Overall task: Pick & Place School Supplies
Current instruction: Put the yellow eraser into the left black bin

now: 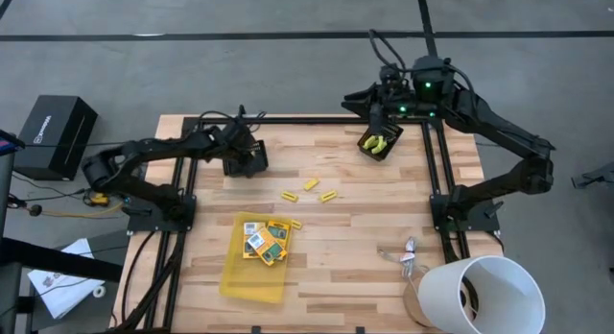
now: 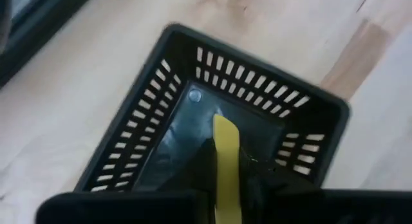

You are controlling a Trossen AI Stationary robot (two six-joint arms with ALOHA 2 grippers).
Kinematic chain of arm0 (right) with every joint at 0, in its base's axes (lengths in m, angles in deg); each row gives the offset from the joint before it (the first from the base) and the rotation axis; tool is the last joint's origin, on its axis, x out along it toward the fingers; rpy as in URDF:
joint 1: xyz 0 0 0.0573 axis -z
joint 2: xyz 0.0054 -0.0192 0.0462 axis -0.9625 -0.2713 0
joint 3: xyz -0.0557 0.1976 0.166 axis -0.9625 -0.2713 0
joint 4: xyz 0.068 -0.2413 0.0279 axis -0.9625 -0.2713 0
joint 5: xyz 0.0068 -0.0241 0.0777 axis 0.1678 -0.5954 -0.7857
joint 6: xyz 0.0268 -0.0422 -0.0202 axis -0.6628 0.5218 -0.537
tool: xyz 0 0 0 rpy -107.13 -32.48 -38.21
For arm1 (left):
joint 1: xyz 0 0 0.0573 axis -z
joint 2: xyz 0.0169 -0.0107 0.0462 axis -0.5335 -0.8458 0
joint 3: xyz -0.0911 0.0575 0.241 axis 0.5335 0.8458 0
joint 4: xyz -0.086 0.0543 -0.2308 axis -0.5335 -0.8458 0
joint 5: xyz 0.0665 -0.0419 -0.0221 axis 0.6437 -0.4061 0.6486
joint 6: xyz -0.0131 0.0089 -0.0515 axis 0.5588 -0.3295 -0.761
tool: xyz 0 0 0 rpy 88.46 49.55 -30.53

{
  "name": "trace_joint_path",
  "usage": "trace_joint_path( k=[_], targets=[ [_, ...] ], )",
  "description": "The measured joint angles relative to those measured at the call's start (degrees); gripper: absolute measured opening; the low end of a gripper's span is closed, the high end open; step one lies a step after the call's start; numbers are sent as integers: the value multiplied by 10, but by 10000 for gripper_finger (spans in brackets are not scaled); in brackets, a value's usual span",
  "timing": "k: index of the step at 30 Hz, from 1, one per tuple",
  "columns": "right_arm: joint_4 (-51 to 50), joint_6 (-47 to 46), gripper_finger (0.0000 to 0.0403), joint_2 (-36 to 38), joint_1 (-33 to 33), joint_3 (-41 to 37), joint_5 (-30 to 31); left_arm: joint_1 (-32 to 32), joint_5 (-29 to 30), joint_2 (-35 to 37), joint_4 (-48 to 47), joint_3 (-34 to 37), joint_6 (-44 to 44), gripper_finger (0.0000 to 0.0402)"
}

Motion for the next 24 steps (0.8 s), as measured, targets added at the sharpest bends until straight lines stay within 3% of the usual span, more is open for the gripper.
trace_joint_path(
  k=[6,12,17,24],
  targets=[
    [9,-9,133,2,0,1,0,0,-5,-53,30,0,15,68],
    [8,-14,134,2,0,1,0,0,1,-54,34,0,19,88],
    [8,-15,133,2,0,1,-1,0,1,9,33,0,8,105],
    [46,-7,138,2,0,0,-3,1,-32,170,31,-3,-83,135]
  ],
)
